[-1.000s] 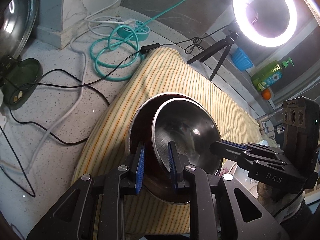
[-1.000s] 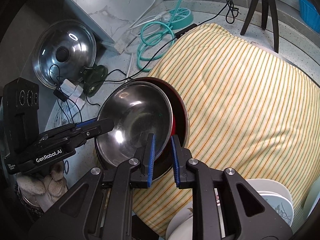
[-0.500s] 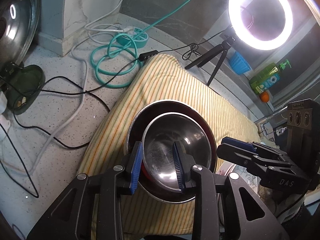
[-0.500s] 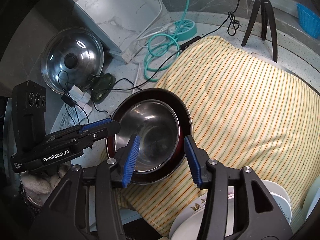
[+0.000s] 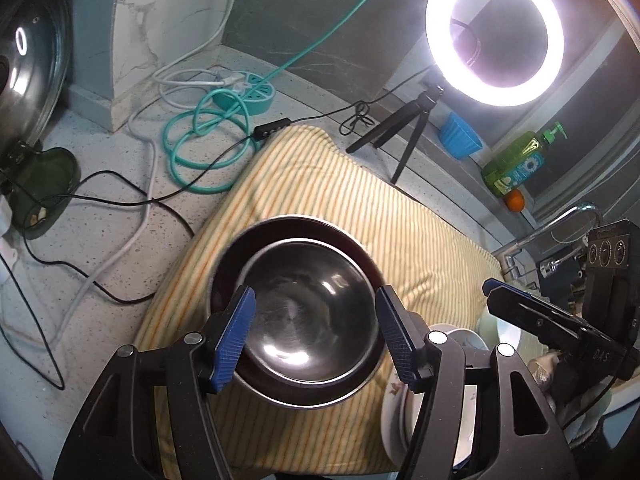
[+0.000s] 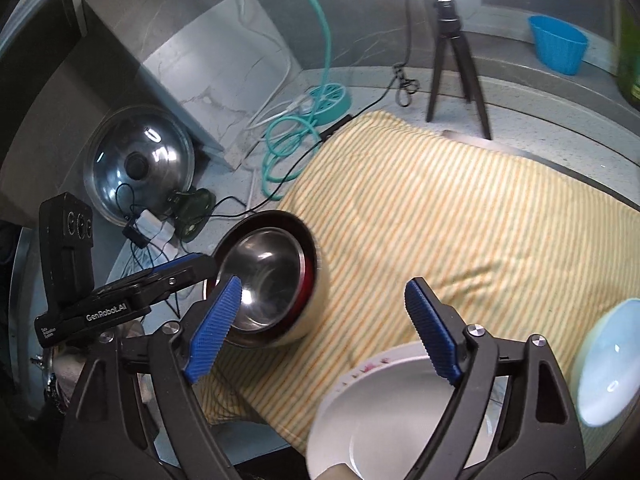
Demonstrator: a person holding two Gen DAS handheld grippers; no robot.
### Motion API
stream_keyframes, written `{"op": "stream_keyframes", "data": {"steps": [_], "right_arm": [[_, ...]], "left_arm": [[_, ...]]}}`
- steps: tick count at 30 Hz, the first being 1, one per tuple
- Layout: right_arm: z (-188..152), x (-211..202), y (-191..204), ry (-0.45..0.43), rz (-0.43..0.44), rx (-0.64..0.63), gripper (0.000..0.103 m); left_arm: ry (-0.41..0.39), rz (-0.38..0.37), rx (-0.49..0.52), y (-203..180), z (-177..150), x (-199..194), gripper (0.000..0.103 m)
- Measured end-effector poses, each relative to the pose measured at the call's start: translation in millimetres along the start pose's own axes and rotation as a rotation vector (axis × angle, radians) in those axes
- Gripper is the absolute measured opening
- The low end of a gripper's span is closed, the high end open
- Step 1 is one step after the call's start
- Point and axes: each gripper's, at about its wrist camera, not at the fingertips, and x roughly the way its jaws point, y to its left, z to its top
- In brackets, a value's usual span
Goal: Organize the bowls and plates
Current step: 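Move the left gripper to the white ceramic bowl and grasp its rim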
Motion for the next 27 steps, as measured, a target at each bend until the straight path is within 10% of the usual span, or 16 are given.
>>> {"op": "stream_keyframes", "data": {"steps": [27], "right_arm": [[-78.8, -122.3, -166.5, -0.167, -0.267, 0.331, 0.086]], "left_arm": [[0.097, -0.187, 0.152, -132.0, -28.0, 52.5, 0.062]]}}
